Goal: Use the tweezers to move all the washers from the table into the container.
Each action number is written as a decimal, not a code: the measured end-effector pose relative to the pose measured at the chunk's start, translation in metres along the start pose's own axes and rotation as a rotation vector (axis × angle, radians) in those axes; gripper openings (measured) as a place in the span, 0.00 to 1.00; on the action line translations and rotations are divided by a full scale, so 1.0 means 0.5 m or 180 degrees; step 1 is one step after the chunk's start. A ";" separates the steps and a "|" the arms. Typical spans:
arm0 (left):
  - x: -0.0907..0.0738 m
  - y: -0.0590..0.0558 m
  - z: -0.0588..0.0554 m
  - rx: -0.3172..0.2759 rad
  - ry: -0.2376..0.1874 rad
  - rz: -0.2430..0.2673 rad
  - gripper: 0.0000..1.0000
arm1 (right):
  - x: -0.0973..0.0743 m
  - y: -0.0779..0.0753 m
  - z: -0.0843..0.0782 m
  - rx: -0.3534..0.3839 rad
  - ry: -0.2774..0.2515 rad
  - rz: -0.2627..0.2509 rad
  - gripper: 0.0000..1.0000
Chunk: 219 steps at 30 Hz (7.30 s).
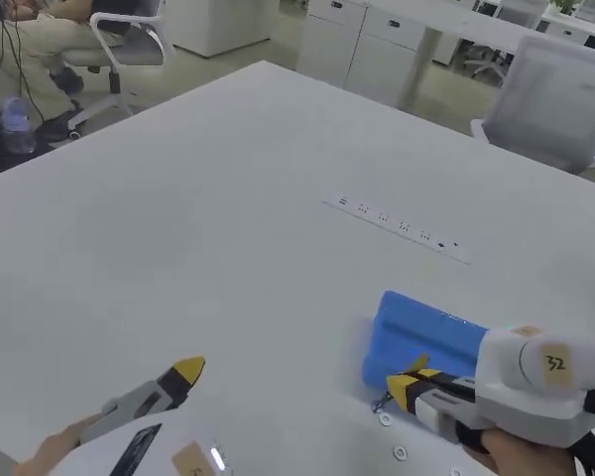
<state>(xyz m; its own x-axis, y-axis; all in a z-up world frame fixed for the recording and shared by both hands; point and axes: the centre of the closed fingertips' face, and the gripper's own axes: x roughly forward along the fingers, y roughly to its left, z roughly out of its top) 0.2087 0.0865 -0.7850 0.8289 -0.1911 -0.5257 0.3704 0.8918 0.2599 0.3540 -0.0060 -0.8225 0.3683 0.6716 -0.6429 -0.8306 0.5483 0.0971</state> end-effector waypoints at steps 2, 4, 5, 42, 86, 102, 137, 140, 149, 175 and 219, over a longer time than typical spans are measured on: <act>0.000 0.000 0.000 0.0002 0.0002 0.0001 0.86 | -0.007 0.004 0.002 0.0048 -0.0031 0.0024 0.02; 0.000 0.000 0.000 0.0002 0.0006 0.0003 0.86 | -0.016 0.008 0.007 0.0064 -0.0062 0.0033 0.02; 0.000 0.000 0.000 0.0001 0.0007 0.0003 0.86 | -0.022 0.012 0.011 0.0062 -0.0082 0.0038 0.02; -0.009 0.008 0.025 -0.0153 -0.0242 0.0024 0.99 | -0.111 -0.017 0.155 -0.0165 -0.0586 -0.0218 0.02; 0.001 0.009 0.005 -0.0034 -0.0045 0.0079 0.99 | 0.039 -0.095 0.067 0.0371 -0.0299 -0.0441 0.03; 0.003 0.013 -0.004 -0.0072 0.0030 0.0105 0.99 | 0.039 -0.091 0.056 0.0356 -0.0221 -0.0477 0.04; 0.002 0.015 -0.006 -0.0062 0.0034 0.0132 0.98 | -0.107 -0.024 0.117 0.0445 -0.0801 -0.0548 0.04; 0.002 0.019 -0.007 -0.0088 0.0031 0.0143 0.98 | -0.112 -0.023 0.105 0.0434 -0.0787 -0.0566 0.04; 0.001 0.018 -0.003 -0.0095 -0.0001 0.0138 0.95 | -0.109 -0.021 0.083 0.0566 -0.0762 -0.0534 0.04; 0.005 0.015 -0.011 -0.0064 0.0083 0.0111 0.95 | -0.047 -0.021 -0.002 0.0609 -0.0371 -0.0552 0.04; 0.008 0.012 -0.018 -0.0044 0.0139 0.0092 0.94 | -0.040 -0.024 -0.034 0.0592 -0.0406 -0.0641 0.03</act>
<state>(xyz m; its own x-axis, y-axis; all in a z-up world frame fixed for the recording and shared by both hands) 0.2104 0.0948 -0.7929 0.8201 -0.1473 -0.5530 0.3404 0.9023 0.2645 0.3494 -0.0343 -0.8235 0.5769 0.5909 -0.5639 -0.6492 0.7507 0.1223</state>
